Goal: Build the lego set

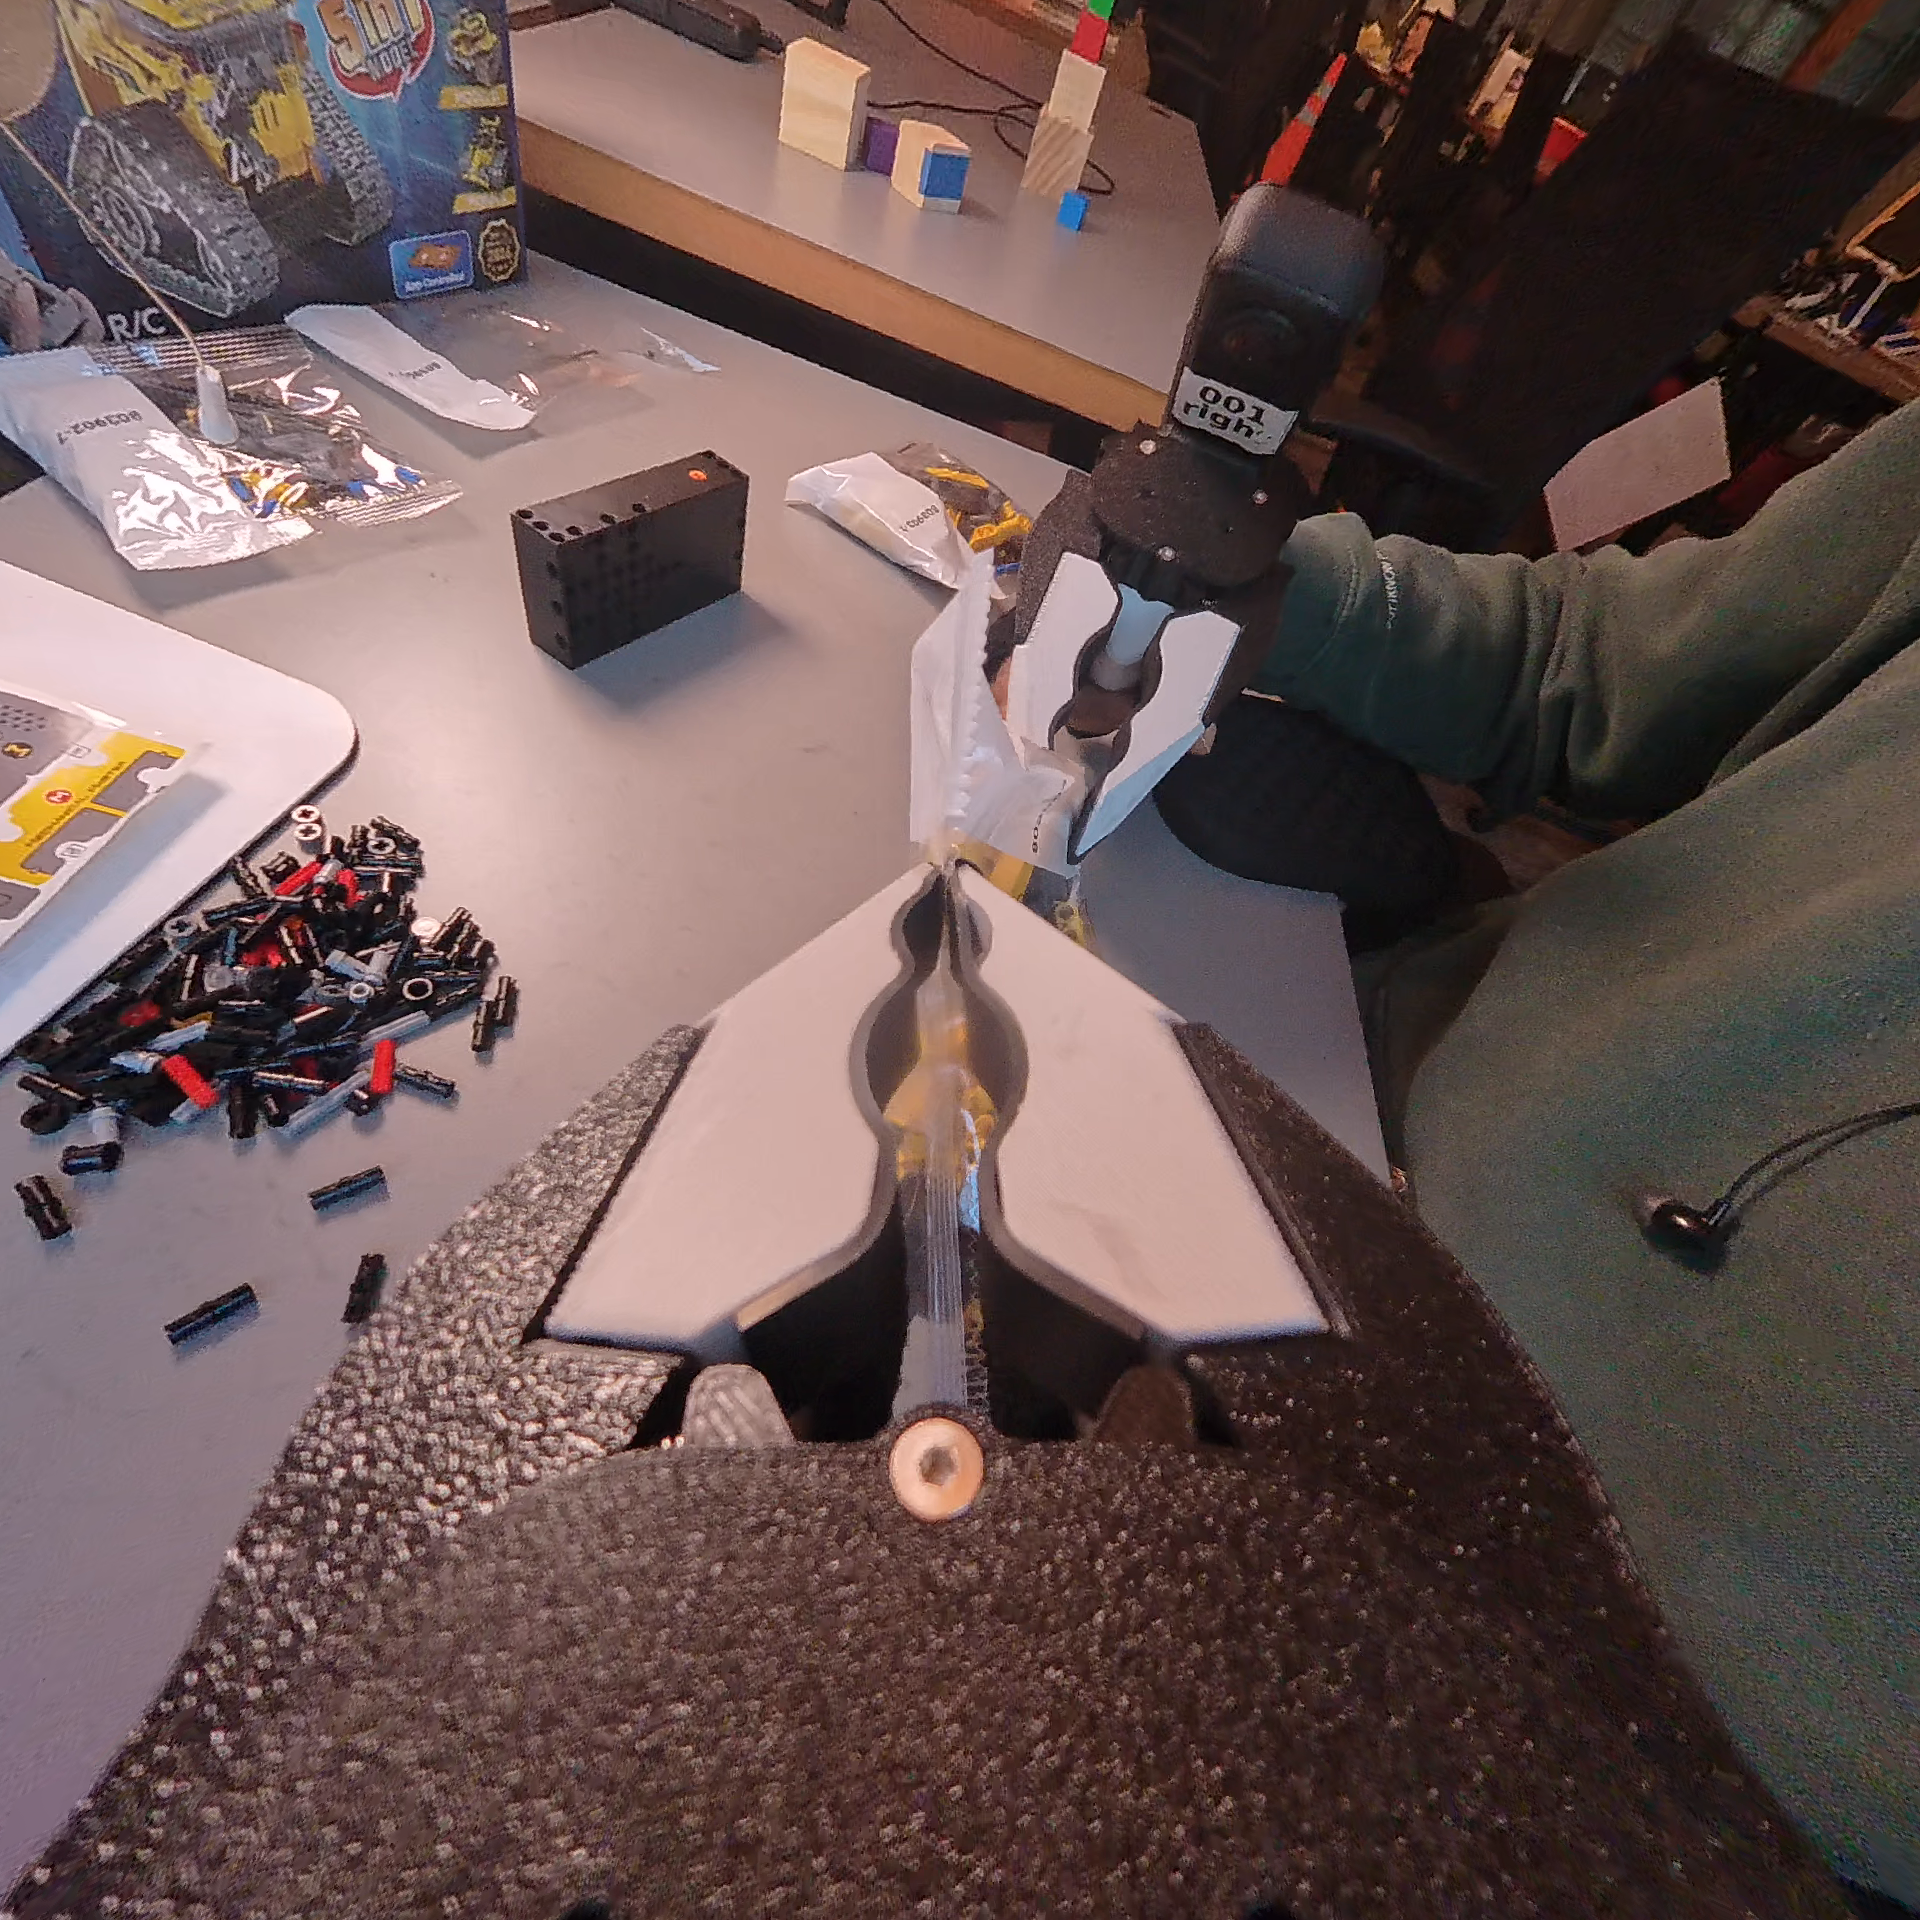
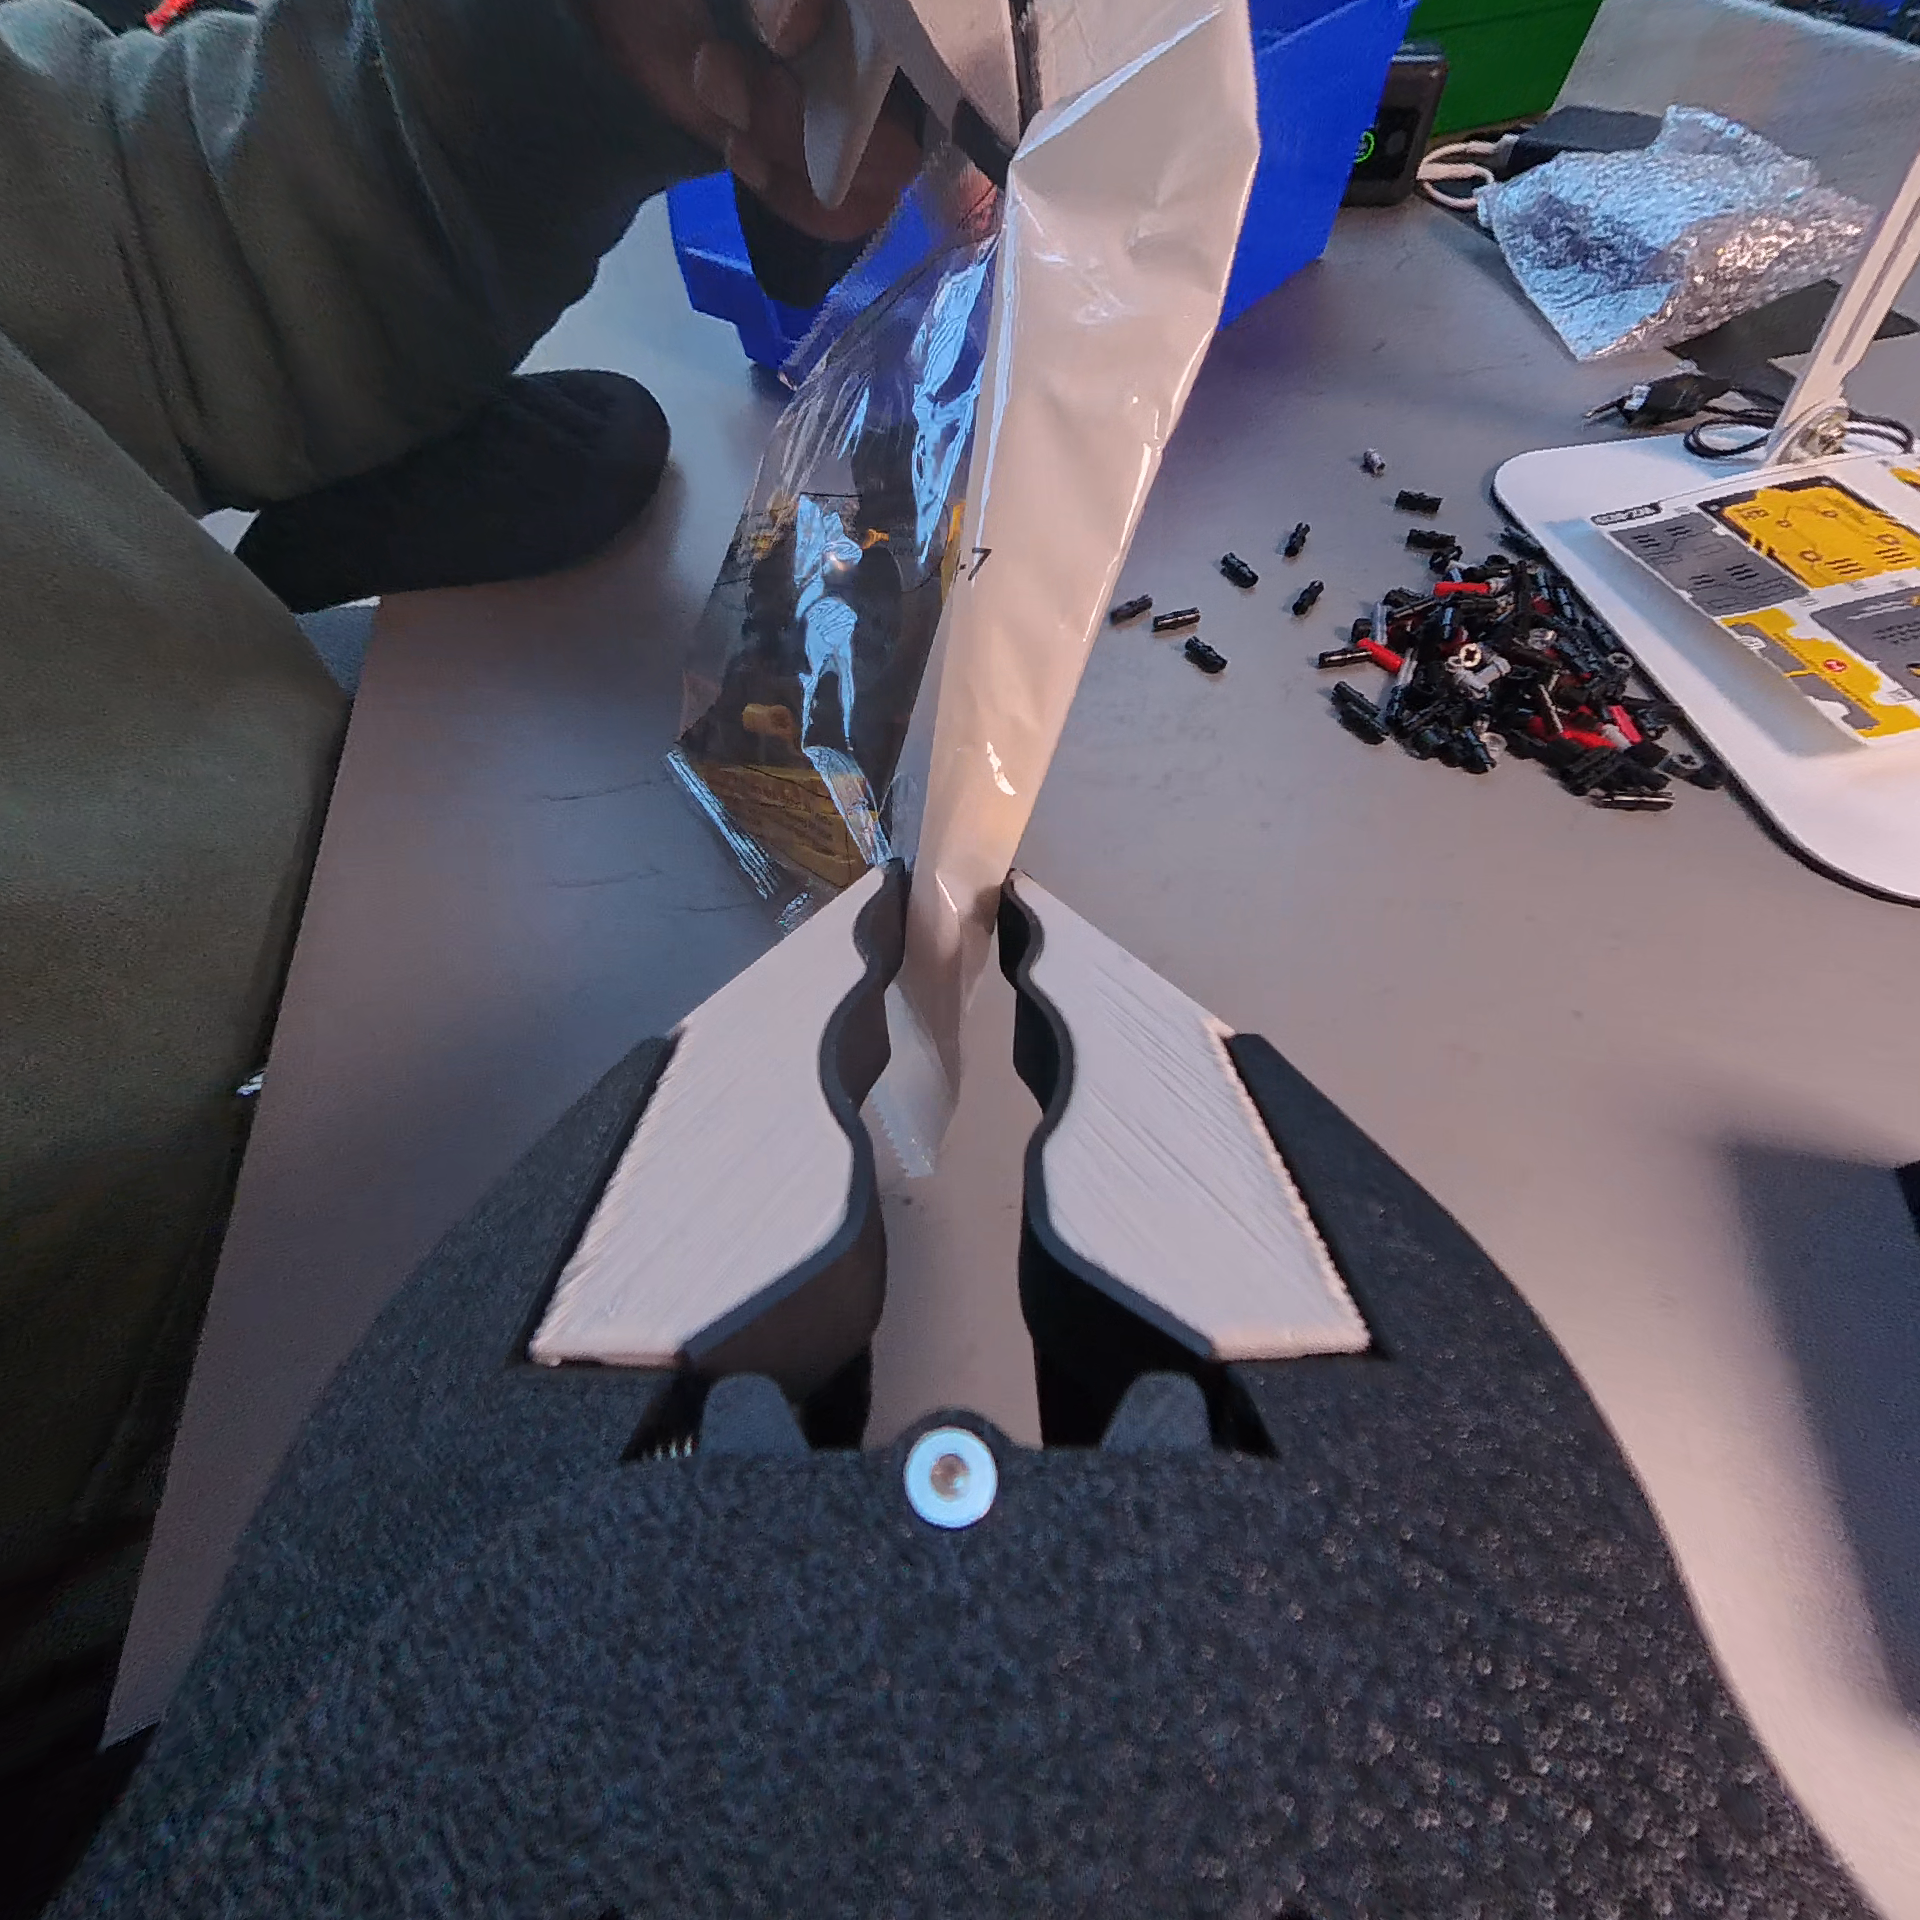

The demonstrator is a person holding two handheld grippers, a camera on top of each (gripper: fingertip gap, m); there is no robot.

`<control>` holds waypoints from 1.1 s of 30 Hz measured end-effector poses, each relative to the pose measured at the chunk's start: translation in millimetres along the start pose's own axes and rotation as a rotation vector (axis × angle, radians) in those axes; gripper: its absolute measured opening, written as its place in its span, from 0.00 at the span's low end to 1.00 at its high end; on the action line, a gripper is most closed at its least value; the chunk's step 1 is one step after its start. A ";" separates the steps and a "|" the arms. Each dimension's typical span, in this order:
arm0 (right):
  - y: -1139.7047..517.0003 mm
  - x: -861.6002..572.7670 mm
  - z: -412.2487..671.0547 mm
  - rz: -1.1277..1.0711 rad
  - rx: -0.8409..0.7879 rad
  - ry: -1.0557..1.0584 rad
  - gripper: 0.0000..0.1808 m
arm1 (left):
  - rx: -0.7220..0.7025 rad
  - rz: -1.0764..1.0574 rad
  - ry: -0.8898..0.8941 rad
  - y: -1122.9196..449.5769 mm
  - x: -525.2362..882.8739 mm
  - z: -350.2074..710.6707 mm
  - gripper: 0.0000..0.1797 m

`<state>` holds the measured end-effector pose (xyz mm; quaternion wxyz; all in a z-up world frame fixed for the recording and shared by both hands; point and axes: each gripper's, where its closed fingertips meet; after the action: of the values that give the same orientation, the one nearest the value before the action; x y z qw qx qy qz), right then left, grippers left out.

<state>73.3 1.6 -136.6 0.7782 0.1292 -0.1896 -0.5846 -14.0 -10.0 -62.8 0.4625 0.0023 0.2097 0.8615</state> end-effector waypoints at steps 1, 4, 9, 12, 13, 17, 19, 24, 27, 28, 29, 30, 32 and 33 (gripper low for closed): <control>1.1 4.0 1.5 0.019 -0.009 -0.007 0.09 | -0.008 -0.009 0.001 1.9 -2.2 0.2 0.00; 7.3 9.4 6.8 0.053 -0.055 -0.034 0.09 | -0.060 -0.025 0.038 11.3 -3.8 2.4 0.00; 27.2 25.9 25.9 0.143 -0.192 -0.083 0.00 | -0.194 -0.097 0.035 27.1 -25.9 17.4 0.00; 42.0 48.0 52.8 0.188 -0.287 0.014 0.00 | -0.258 -0.067 -0.032 40.4 -34.6 37.4 0.00; 47.2 46.9 61.2 0.197 -0.319 -0.002 0.00 | -0.245 -0.046 -0.035 41.6 -30.5 37.2 0.00; 35.2 17.6 32.1 0.125 -0.137 -0.045 0.00 | -0.147 -0.010 0.018 26.4 -15.0 12.2 0.00; 39.3 30.3 38.0 0.188 -0.183 -0.063 0.00 | -0.183 -0.035 0.019 30.8 -20.4 15.9 0.00; 36.2 10.8 18.9 0.080 -0.040 0.023 0.15 | -0.126 -0.030 0.010 22.8 -19.4 11.3 0.00; 48.5 14.7 55.8 0.097 -0.126 0.057 0.26 | -0.112 -0.038 0.006 18.1 -18.4 13.5 0.00; 50.3 12.3 68.0 0.077 -0.149 0.076 0.26 | -0.112 -0.043 0.008 16.3 -18.4 14.7 0.00; 49.7 9.0 78.0 0.052 -0.162 0.089 0.26 | -0.114 -0.051 0.008 14.3 -19.1 16.4 0.00; 46.2 5.9 85.7 0.029 -0.169 0.097 0.27 | -0.116 -0.064 0.004 12.1 -21.4 18.3 0.00; 32.5 -2.1 95.3 -0.026 -0.182 0.104 0.28 | -0.116 -0.106 -0.016 7.8 -31.0 21.0 0.00; 23.2 -4.5 96.5 -0.039 -0.184 0.093 0.30 | -0.114 -0.122 -0.031 6.3 -36.0 21.6 0.00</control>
<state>49.1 14.5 -41.1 0.7834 0.0878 -0.0960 -0.6078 5.8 -34.0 -34.0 0.5166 -0.0236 0.1530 0.8421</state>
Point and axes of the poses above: each gripper's, where its closed fingertips meet, y back along the fingers, z out of its top, x = y × z across the jaws, and after that the axes turned 6 degrees about -y, right-handed
